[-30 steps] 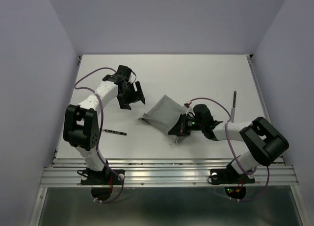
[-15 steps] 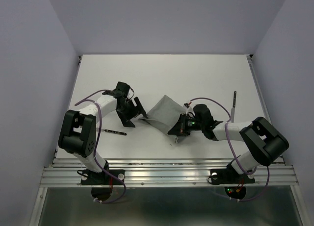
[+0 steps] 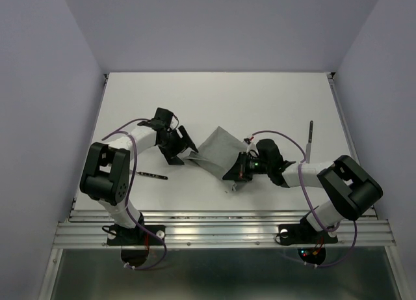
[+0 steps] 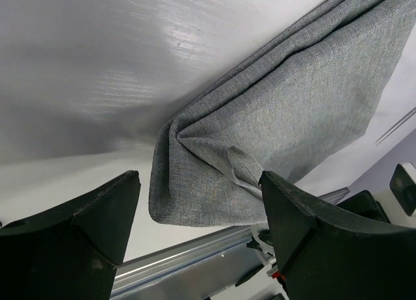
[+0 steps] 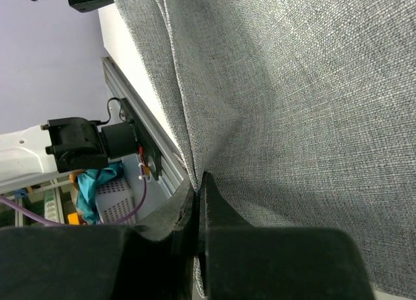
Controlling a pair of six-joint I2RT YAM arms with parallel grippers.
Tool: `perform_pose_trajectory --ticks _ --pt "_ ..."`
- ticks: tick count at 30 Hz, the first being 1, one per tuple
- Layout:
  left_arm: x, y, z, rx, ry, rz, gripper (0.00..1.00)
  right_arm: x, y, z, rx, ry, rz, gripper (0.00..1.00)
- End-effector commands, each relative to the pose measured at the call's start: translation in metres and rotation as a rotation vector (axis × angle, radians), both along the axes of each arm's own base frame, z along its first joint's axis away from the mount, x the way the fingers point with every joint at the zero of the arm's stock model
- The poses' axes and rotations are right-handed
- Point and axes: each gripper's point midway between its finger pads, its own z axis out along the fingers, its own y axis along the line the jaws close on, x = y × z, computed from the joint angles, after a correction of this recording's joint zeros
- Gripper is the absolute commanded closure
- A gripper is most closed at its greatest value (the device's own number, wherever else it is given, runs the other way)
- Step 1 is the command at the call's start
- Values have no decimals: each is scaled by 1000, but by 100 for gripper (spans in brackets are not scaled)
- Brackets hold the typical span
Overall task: Fold the napkin into a case and place the utensils inside
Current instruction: Fold the lower triangle-folded napkin at the center of the board.
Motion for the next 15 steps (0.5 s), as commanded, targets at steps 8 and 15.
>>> perform_pose_trajectory --ticks 8,15 --pt "13 -5 -3 21 -18 4 22 2 3 9 48 -42 17 99" --pt "14 -11 -3 26 -19 -14 28 1 3 8 48 -40 18 99"
